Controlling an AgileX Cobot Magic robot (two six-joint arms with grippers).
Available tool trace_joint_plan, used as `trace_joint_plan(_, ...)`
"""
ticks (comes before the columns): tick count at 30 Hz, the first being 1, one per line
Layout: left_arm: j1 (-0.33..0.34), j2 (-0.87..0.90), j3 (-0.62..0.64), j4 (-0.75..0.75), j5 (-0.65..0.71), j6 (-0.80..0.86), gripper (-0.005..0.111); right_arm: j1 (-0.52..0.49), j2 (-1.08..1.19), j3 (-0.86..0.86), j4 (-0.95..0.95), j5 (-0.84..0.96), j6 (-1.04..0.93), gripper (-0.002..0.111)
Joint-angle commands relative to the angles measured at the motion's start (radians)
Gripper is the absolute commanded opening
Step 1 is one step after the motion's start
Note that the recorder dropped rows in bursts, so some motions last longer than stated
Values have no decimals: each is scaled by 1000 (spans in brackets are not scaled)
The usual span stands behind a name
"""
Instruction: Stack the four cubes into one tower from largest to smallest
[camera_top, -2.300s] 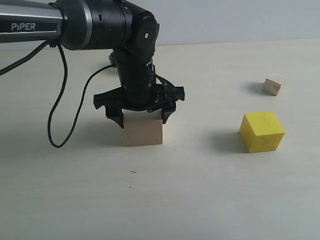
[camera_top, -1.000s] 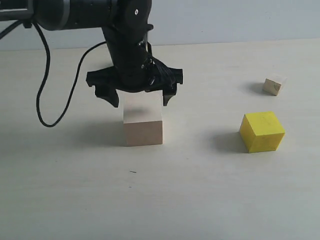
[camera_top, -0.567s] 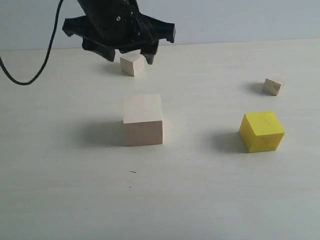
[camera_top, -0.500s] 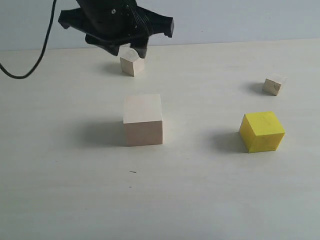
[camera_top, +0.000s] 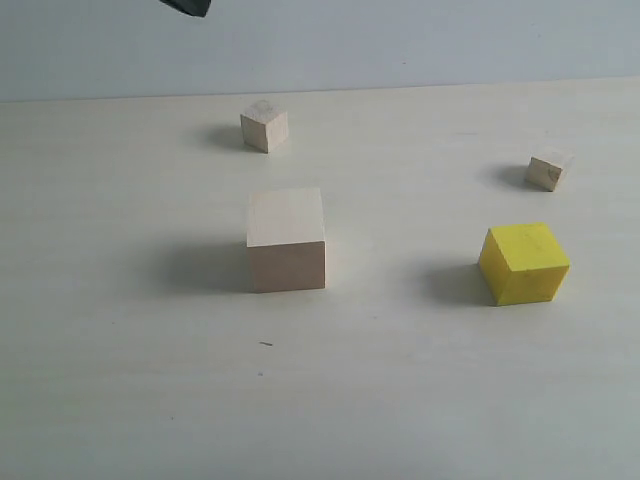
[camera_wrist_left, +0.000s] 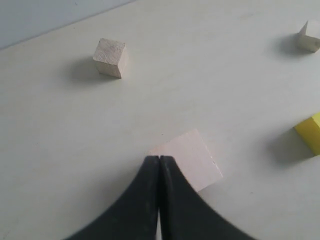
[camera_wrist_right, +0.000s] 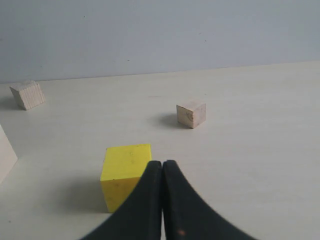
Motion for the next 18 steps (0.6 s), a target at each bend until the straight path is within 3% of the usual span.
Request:
trace_joint_plan(1,-4,-123,93,10,-55,22,1,1,-5,5,4,-12,0,0)
trace_joint_plan(18,-4,-505,378,10,-193,39,1,1,11,5,4,-12,0,0)
